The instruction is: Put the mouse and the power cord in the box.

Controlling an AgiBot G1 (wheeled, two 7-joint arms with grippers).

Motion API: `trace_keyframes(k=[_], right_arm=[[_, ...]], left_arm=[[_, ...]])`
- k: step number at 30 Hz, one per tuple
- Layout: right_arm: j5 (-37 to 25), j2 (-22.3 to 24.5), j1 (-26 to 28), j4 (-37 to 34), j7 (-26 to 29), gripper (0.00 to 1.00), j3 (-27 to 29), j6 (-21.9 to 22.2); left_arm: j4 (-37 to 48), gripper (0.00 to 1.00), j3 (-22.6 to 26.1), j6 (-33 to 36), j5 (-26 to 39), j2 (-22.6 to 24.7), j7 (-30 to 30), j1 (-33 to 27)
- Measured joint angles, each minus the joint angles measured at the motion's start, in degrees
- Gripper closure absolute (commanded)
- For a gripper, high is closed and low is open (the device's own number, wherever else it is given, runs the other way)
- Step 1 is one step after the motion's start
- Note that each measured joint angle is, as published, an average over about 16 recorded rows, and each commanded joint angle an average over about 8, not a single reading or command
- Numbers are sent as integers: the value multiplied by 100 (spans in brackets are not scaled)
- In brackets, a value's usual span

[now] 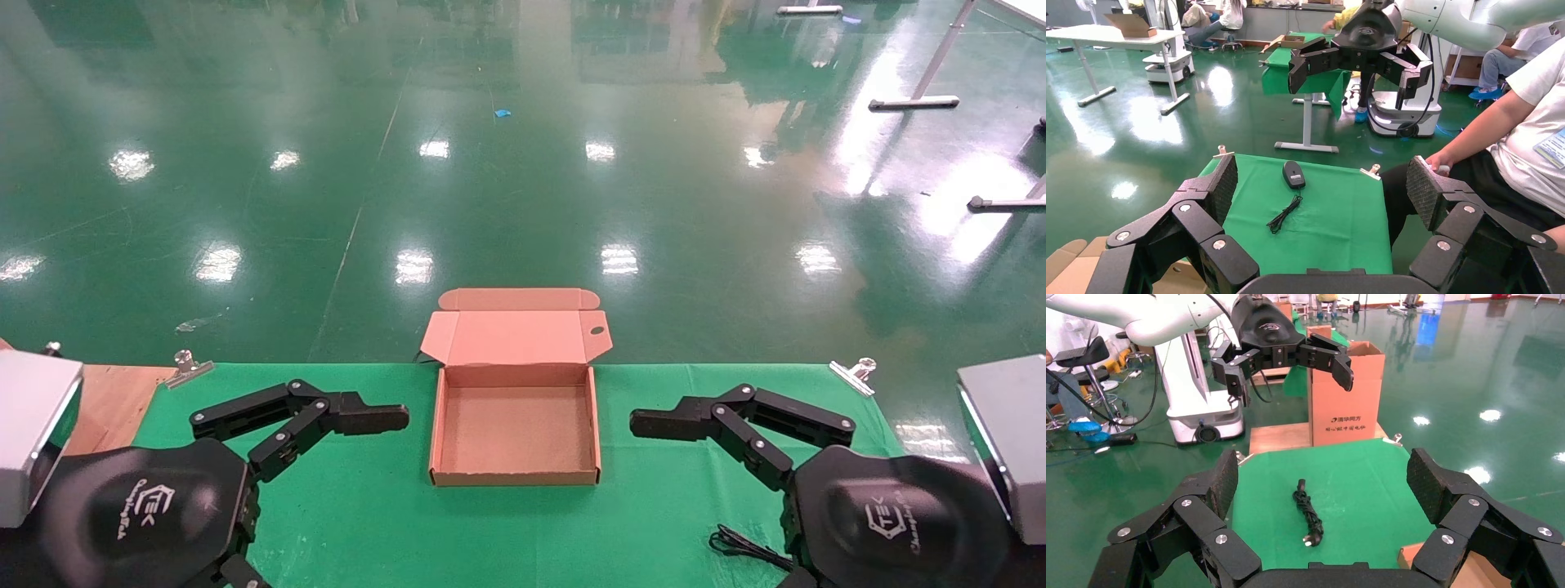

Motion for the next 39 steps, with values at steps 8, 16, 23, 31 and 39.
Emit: trace_keyframes(k=[8,16,23,31,39], right_arm=[[0,0,0,0,0,0,0,0],[0,0,0,0,0,0,0,0],[0,0,0,0,0,0,0,0],[0,0,0,0,0,0,0,0],[0,0,0,0,0,0,0,0]], left_arm=[[0,0,0,0,0,0,0,0],[0,0,0,0,0,0,0,0],[0,0,0,0,0,0,0,0],[0,0,0,0,0,0,0,0],[0,0,0,0,0,0,0,0]])
